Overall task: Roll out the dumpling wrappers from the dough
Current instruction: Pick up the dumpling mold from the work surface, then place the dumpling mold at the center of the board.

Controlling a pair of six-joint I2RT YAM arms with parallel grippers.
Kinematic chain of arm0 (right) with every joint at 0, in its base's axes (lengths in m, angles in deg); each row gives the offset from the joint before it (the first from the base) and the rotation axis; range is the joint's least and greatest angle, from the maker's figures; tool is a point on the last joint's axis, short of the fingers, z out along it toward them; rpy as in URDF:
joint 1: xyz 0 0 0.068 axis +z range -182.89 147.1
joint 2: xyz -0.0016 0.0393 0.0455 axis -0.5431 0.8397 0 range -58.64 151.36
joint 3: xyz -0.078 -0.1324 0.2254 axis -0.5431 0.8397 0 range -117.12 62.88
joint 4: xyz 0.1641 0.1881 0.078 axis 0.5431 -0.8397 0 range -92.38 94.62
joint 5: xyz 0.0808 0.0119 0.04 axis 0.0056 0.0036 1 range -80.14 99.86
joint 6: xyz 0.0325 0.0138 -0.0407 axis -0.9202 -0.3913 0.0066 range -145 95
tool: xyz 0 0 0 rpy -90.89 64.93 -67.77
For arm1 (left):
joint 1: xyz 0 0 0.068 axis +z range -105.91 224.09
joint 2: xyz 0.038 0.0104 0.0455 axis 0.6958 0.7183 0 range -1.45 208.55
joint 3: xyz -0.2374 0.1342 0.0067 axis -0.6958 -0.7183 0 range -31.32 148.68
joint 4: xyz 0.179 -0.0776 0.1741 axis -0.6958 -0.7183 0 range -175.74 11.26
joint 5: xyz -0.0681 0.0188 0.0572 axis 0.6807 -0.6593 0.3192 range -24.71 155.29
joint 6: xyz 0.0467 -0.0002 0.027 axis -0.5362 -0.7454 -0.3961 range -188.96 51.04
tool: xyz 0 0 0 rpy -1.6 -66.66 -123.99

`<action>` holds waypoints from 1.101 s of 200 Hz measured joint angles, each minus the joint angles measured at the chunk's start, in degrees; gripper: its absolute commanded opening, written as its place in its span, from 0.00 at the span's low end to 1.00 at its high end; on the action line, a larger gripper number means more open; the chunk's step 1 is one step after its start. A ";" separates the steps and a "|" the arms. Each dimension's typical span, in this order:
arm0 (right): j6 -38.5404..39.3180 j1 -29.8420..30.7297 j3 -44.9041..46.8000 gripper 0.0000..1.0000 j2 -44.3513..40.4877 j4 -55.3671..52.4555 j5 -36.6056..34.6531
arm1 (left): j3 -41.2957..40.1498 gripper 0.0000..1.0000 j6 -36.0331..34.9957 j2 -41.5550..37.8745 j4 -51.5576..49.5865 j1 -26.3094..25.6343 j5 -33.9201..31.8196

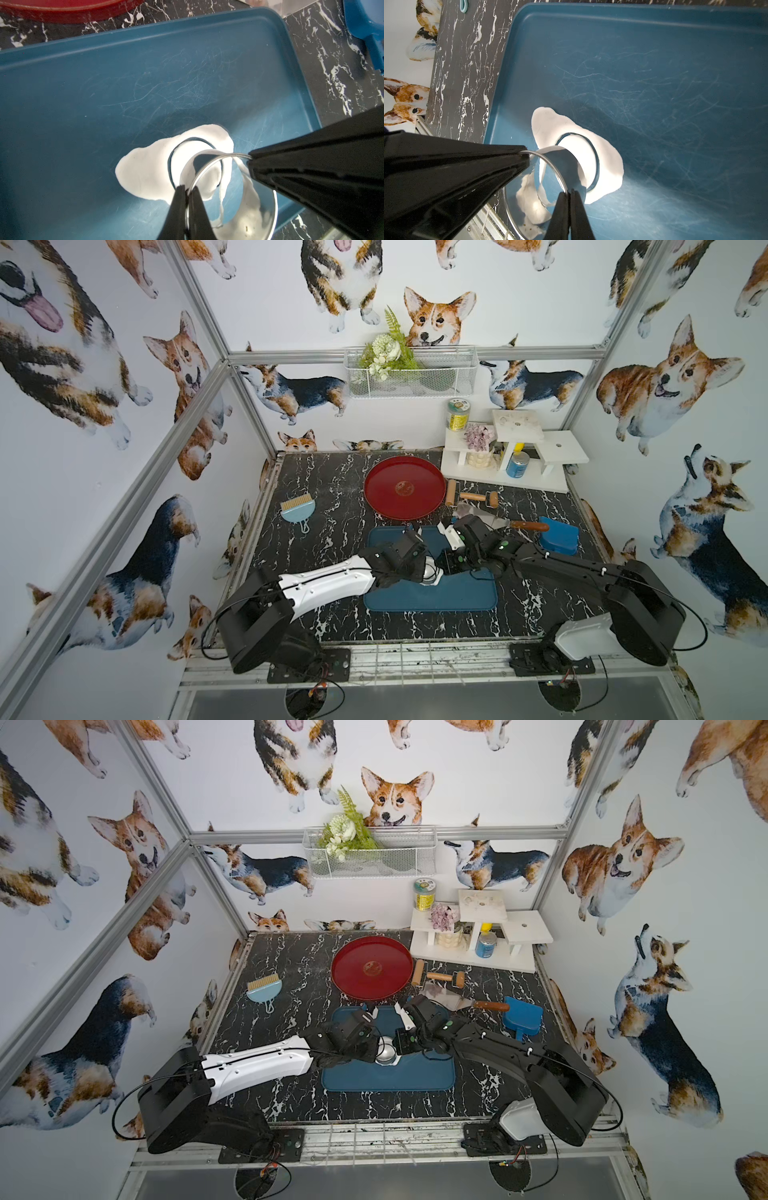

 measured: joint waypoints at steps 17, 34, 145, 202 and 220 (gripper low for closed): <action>0.00 0.00 0.00 0.00 -0.37 0.02 -0.55 | 0.37 0.00 -0.04 0.09 -0.13 0.00 -0.24; -0.02 0.00 0.00 0.00 -0.83 0.07 -1.44 | 0.98 0.00 -0.17 0.37 -0.17 0.00 -0.57; -0.39 -0.68 0.46 0.00 -3.19 0.68 -4.68 | 5.55 0.00 -1.97 3.15 -1.84 0.09 -1.60; -0.42 -0.66 1.11 0.00 -4.07 1.05 -3.56 | 3.43 0.00 -1.77 0.79 -0.61 0.09 -1.18; -0.46 -0.55 1.51 0.00 -4.33 1.42 -2.36 | 2.08 0.00 -1.49 -0.66 -0.13 0.09 -0.68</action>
